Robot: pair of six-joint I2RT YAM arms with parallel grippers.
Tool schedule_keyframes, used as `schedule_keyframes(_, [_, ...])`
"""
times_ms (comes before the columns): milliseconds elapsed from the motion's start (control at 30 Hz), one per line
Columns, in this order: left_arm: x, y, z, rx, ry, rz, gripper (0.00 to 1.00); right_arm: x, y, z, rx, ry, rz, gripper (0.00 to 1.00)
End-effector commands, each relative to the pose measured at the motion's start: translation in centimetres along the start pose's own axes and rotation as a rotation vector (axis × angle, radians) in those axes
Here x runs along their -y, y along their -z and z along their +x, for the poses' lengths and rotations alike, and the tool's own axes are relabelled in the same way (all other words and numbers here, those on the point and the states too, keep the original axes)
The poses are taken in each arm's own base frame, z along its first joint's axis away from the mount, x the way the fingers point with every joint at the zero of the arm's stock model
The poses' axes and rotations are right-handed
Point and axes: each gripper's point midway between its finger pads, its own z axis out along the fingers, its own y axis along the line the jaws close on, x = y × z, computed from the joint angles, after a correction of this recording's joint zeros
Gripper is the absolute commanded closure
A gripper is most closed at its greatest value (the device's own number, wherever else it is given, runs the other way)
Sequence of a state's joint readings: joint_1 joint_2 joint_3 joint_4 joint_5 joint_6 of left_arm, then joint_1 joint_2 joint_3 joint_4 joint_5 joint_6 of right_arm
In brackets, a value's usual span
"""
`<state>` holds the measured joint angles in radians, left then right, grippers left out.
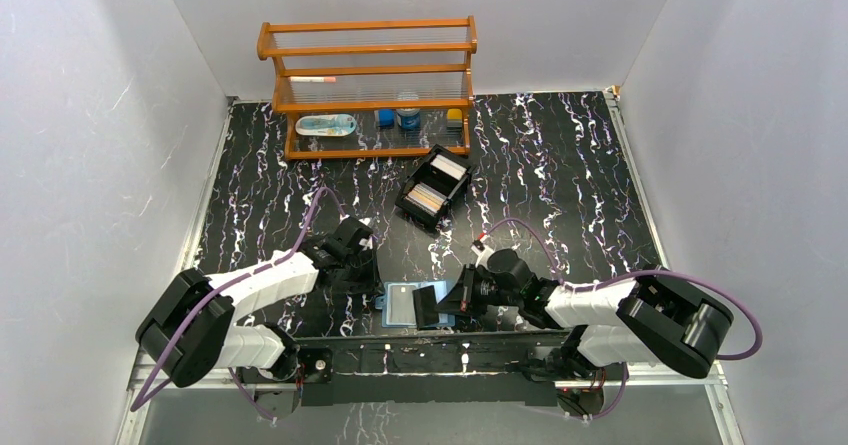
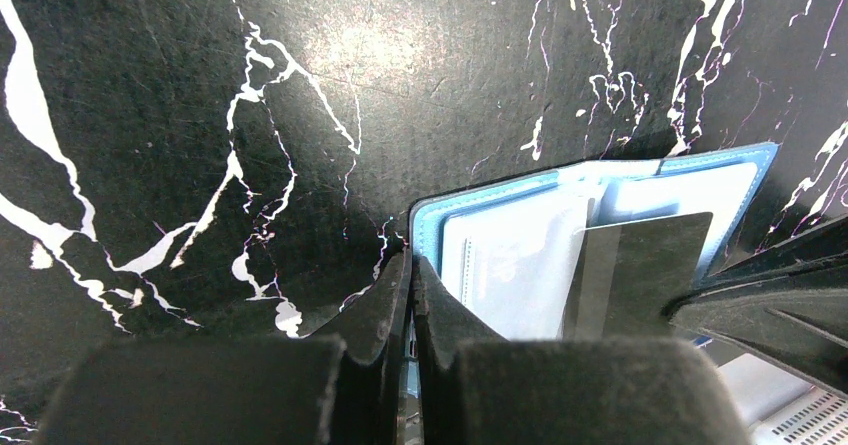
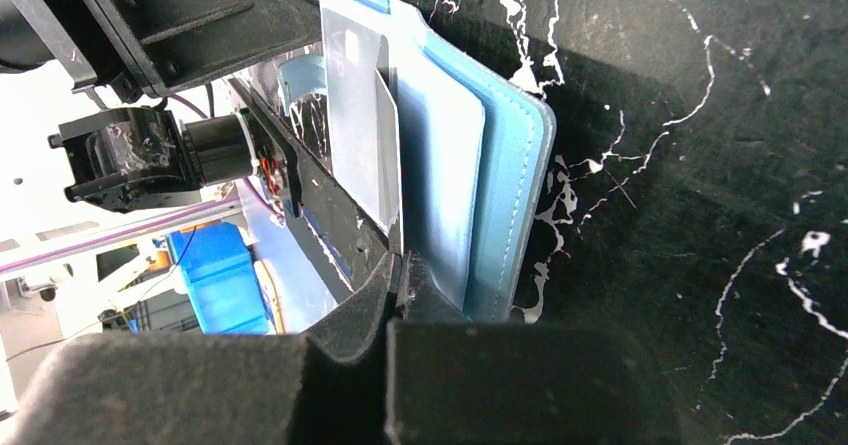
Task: Put the credit cards into the card holder
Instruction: Insert the credit card into the card holder.
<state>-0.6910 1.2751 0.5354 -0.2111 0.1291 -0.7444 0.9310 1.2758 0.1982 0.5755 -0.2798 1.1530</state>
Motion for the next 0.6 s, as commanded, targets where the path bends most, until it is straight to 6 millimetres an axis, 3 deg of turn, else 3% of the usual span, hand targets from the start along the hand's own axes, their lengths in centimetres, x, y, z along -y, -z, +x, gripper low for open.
schedule_keyframes(0, [-2.5,0.0,2.2,-0.064,0.005,-0.087,1.0,-1.0,-0.3,-1.0,0.044,0.03,-0.026,1.0])
schedule_keyframes(400, [-1.8,0.6,3.0,-0.055,0.066,-0.022,1.0,-2.5,-1.5,-2.8,0.108,0.026,-0.081,1.0])
schedule_keyframes(567, [-0.9,0.4,2.7,-0.054,0.083,0.016,1.0,-2.7,-2.2,-2.4,0.09,0.029,-0.071,1.0])
